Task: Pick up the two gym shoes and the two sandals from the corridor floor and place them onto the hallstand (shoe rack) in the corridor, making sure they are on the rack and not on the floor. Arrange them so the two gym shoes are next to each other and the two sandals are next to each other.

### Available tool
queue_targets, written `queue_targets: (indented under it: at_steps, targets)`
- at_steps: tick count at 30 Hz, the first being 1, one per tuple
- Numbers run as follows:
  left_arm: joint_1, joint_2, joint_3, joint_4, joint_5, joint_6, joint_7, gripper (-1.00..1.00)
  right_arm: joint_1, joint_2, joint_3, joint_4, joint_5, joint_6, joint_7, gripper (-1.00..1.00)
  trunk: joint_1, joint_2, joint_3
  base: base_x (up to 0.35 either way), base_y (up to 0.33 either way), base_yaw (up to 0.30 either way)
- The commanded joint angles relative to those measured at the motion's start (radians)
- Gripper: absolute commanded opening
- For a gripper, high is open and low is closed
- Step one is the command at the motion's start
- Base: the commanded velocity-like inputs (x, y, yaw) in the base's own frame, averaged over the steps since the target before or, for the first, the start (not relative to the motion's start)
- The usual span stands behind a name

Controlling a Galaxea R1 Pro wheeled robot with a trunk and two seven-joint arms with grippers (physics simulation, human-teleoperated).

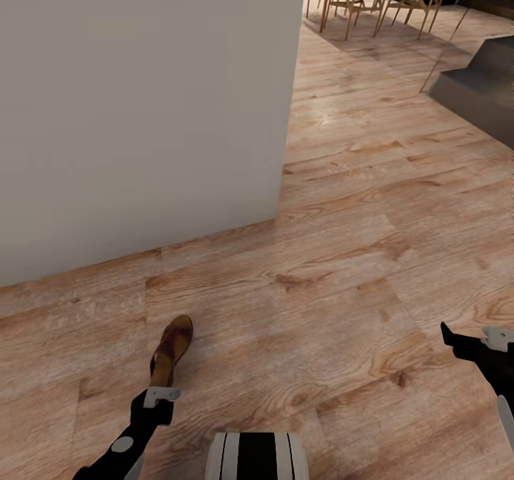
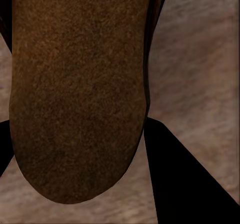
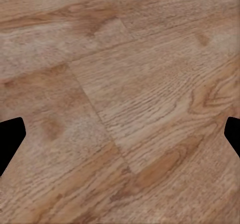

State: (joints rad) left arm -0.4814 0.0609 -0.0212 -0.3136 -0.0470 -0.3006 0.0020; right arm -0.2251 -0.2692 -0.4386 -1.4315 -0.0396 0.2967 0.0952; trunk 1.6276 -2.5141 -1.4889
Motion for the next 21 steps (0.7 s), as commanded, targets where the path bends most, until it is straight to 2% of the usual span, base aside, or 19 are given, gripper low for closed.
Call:
queue_targets:
  at_steps: [1,13,21]
  targets:
    - [0.000,0.000,-0.002,0.001,-0.008,-0.002,0.001,-1.00,0.000,0.000,-0.002,-0.001,-0.004,0.006,0.005,1.00,-0.001,0.000,0.003,0.000,0.000,0.000]
    - [0.000,0.000,-0.002,0.001,-0.008,-0.003,0.001,-1.00,0.000,0.001,-0.002,-0.001,-0.003,0.005,0.005,1.00,-0.006,0.003,0.050,0.000,0.000,-0.006]
    - [0.000,0.000,-0.002,0.001,-0.008,-0.003,0.001,-1.00,0.000,0.001,-0.002,-0.002,-0.003,0.005,0.005,1.00,-0.010,0.005,0.087,0.000,0.000,-0.233]
